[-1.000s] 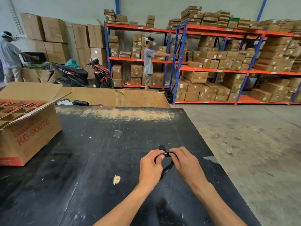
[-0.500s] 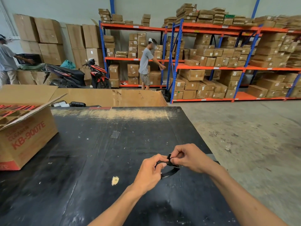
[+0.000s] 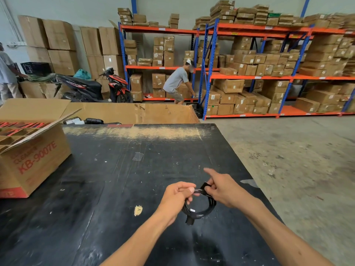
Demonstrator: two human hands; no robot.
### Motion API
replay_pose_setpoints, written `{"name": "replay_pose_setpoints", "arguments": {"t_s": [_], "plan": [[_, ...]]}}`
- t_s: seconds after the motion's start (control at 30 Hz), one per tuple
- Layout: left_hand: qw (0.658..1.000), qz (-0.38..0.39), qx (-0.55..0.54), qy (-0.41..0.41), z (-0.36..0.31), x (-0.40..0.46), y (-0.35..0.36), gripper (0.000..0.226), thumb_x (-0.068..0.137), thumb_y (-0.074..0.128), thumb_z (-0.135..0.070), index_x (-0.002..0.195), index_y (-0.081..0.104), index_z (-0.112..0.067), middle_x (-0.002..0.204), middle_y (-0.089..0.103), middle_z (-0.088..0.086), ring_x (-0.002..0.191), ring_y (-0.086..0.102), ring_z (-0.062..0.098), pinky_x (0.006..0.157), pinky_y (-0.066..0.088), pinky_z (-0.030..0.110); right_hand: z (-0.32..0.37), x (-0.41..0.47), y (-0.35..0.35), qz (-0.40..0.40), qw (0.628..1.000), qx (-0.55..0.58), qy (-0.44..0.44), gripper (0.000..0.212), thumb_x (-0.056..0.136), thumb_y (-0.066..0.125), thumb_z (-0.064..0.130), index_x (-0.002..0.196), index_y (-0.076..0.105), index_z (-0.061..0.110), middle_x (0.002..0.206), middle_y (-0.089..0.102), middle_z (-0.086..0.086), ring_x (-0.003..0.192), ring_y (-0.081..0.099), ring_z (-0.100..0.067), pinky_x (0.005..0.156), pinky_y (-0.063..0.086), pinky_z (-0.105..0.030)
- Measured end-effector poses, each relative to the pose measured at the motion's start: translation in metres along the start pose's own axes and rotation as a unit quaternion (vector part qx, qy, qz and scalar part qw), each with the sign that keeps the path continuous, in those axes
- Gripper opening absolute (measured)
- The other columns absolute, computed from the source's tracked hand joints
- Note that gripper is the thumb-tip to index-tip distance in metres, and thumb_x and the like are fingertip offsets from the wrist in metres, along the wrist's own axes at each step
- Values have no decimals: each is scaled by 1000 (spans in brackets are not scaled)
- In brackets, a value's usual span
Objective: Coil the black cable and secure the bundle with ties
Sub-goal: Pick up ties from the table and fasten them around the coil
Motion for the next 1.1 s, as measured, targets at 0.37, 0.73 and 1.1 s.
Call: {"name": "replay_pose_setpoints", "arguments": {"t_s": [0.37, 0.73, 1.1], "plan": [[996, 68, -23, -58, 6, 3, -11, 24, 85, 72, -11, 110, 72, -10, 95, 77, 11, 80, 68, 19, 77, 52, 31, -13, -15, 15, -55, 996, 8, 72, 20, 85, 61, 29, 71, 65, 15, 64, 67, -4, 61, 56, -19, 56, 42, -25], [923, 10, 366, 115, 13, 21, -31, 23, 79, 68, -6, 91, 77, -24, 69, 63, -12, 60, 50, 4, 62, 45, 19, -69, -20, 25, -76, 986, 131, 76, 15, 88, 77, 24, 87, 82, 38, 70, 67, 6, 54, 57, -4, 58, 51, -19], [863, 51, 453, 218, 35, 91, 52, 17, 85, 59, -17, 98, 69, -13, 91, 54, 3, 80, 38, 19, 71, 40, 41, -149, -11, 42, -196, 902, 287, 256, 34, 96, 50, -1, 115, 76, 7, 86, 79, -1, 76, 76, -5, 87, 62, -27]]}}
Point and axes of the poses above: each hand's wrist, its own x-axis towards the middle knuckle, its own y-axis out of the palm, z = x × y, the point moved 5 cm from there along x, towards the middle knuckle
